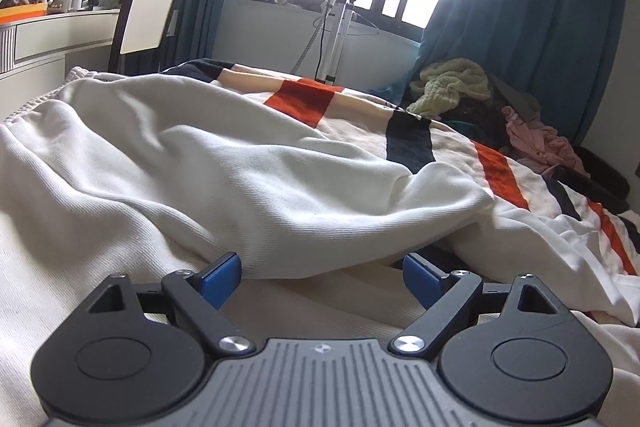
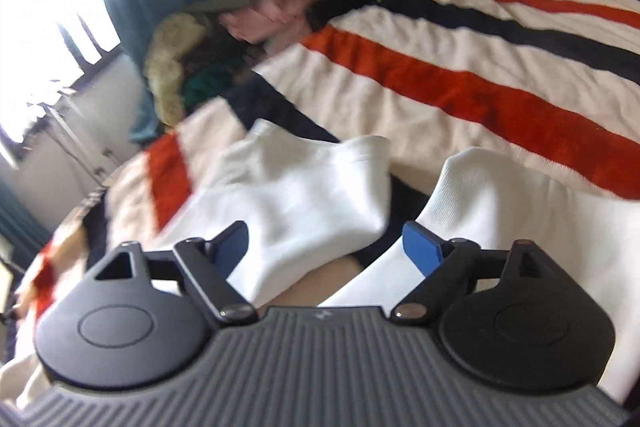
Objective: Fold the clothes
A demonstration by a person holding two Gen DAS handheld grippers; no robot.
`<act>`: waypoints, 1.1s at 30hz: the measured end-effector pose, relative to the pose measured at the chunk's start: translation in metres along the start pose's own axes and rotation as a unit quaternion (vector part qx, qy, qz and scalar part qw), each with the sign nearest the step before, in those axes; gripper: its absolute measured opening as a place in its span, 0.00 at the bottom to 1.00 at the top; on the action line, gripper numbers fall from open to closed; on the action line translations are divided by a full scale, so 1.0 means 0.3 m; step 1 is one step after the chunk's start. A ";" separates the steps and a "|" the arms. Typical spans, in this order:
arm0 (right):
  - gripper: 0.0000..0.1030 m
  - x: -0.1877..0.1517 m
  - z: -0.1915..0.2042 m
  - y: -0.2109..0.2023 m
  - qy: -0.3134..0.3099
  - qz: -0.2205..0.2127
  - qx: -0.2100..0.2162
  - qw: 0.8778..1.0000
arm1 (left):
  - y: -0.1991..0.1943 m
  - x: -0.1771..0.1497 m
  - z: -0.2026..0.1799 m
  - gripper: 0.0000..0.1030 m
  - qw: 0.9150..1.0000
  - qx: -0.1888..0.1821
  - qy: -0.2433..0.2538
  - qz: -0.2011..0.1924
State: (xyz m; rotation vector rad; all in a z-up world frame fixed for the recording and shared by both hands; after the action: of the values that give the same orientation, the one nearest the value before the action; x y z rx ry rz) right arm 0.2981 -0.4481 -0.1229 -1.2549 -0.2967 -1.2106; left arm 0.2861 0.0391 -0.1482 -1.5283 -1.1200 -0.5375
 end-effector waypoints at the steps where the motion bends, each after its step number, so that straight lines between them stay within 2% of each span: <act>1: 0.82 -0.026 0.021 -0.027 -0.004 0.003 0.015 1.000 | -0.008 -0.006 0.001 0.87 1.000 0.000 0.003 -0.001; 3: 0.82 -0.081 0.057 -0.077 -0.020 0.014 0.030 0.999 | -0.020 -0.026 0.016 0.87 1.000 0.005 -0.002 0.008; 6: 0.82 -0.126 0.109 -0.153 -0.053 0.001 0.040 0.998 | -0.045 -0.048 0.024 0.87 1.000 0.012 -0.002 0.015; 12: 0.82 -0.101 0.164 -0.219 -0.070 -0.034 0.067 0.995 | -0.098 -0.062 0.004 0.87 0.999 0.021 0.027 0.011; 16: 0.82 -0.107 0.156 -0.219 -0.057 -0.025 0.070 0.996 | -0.094 -0.084 0.002 0.87 0.998 0.032 0.044 0.019; 19: 0.82 -0.109 0.143 -0.207 -0.043 -0.015 0.070 0.997 | -0.062 -0.112 0.025 0.87 0.997 0.044 0.037 0.043; 24: 0.82 -0.115 0.146 -0.191 -0.033 -0.003 0.074 0.997 | -0.057 -0.115 0.024 0.87 0.997 0.052 0.049 0.035; 26: 0.82 -0.116 0.151 -0.186 -0.035 -0.001 0.075 0.997 | -0.062 -0.098 0.005 0.87 0.997 0.039 0.058 0.027; 30: 0.82 -0.115 0.143 -0.179 -0.027 0.004 0.077 0.997 | -0.062 -0.035 -0.087 0.92 0.997 -0.022 0.074 0.009; 33: 0.82 -0.113 0.127 -0.170 -0.015 0.006 0.076 0.997 | -0.010 0.025 -0.169 0.92 0.995 -0.041 0.086 0.006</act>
State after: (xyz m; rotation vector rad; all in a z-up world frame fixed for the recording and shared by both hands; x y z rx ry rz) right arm 0.2585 -0.3901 -0.1058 -1.1417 -0.3966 -1.1384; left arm 0.2986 -0.0056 -0.1262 -1.5274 -0.9654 -0.7016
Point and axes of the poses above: each gripper's, at about its wrist camera, not at the fingertips, and y roughly the way its jaws point, z to its left, x to its top, the point moved 10 cm from there along y, roughly the way its jaws point, and after that the axes turned 5 degrees about -y, right-handed, at the moved point
